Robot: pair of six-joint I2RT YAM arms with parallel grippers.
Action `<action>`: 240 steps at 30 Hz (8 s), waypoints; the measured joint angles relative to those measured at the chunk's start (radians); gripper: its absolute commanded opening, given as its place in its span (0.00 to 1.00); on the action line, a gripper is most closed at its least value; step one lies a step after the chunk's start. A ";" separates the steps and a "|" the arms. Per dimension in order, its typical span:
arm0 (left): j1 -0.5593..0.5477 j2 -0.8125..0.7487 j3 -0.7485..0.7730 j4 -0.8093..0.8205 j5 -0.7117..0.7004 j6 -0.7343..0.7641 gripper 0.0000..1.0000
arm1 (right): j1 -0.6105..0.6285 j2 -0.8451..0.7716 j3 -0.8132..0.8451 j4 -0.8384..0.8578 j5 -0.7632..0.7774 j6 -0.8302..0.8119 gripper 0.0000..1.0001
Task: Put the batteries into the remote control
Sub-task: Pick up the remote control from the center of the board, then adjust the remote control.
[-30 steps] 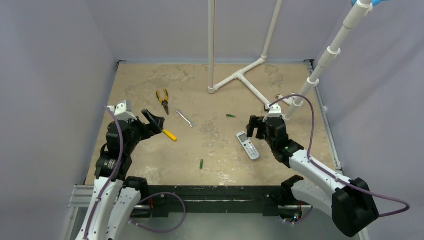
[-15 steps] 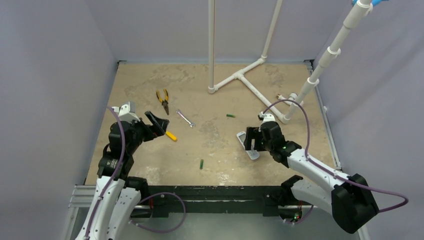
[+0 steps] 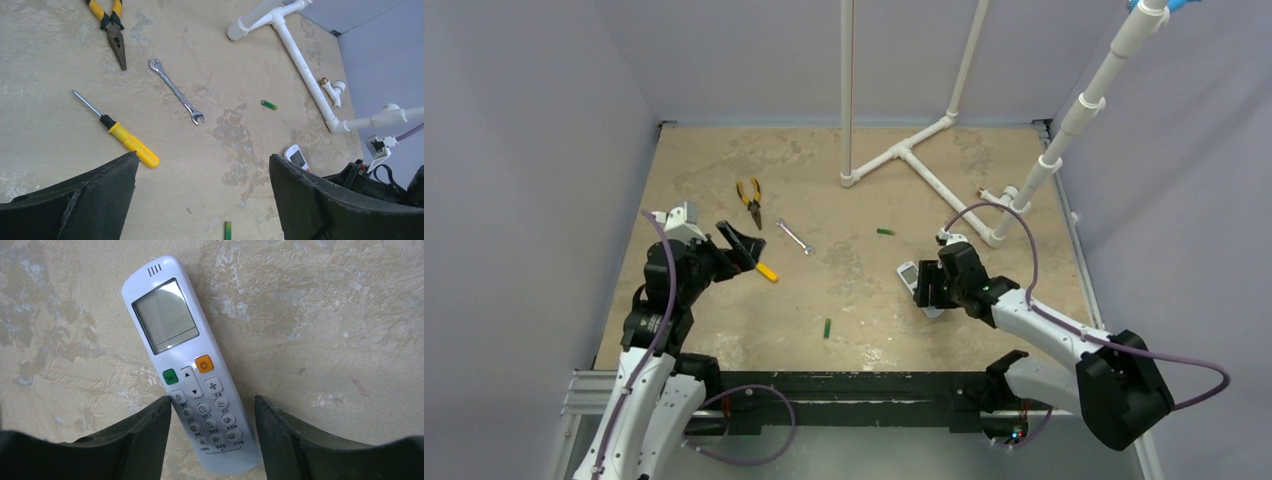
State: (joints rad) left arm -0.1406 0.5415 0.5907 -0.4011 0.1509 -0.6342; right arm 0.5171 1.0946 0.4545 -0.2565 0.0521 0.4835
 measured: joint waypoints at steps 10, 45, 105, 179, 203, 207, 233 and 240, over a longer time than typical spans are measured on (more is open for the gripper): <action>0.000 0.013 0.000 0.023 0.004 -0.003 1.00 | 0.002 0.083 0.037 0.037 -0.048 0.006 0.19; 0.000 0.045 -0.017 0.073 0.048 -0.033 1.00 | 0.398 0.267 0.182 0.090 0.211 -0.107 0.21; -0.183 0.393 0.105 0.320 0.322 -0.654 0.80 | 0.609 0.169 0.175 0.869 0.289 -1.161 0.00; -0.196 0.398 0.091 0.436 0.388 -0.617 0.00 | 0.735 0.108 0.219 0.801 0.293 -1.310 0.97; -0.231 0.305 0.074 0.373 0.566 -0.165 0.00 | 0.639 -0.264 0.246 0.307 -0.043 -1.063 0.98; -0.247 0.312 0.074 0.374 0.589 -0.138 0.00 | 0.637 -0.211 0.217 0.374 -0.015 -1.012 0.98; -0.261 0.329 0.075 0.440 0.639 -0.124 0.00 | 0.497 -0.077 0.158 0.587 -0.122 -0.786 0.85; -0.262 0.329 0.075 0.446 0.649 -0.132 0.00 | 0.496 -0.045 0.158 0.587 -0.131 -0.782 0.71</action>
State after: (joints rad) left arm -0.4023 0.8703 0.6655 0.0444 0.8001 -0.7662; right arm 1.0134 1.0500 0.6121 0.3302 -0.0792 -0.2985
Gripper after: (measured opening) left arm 0.254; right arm 0.793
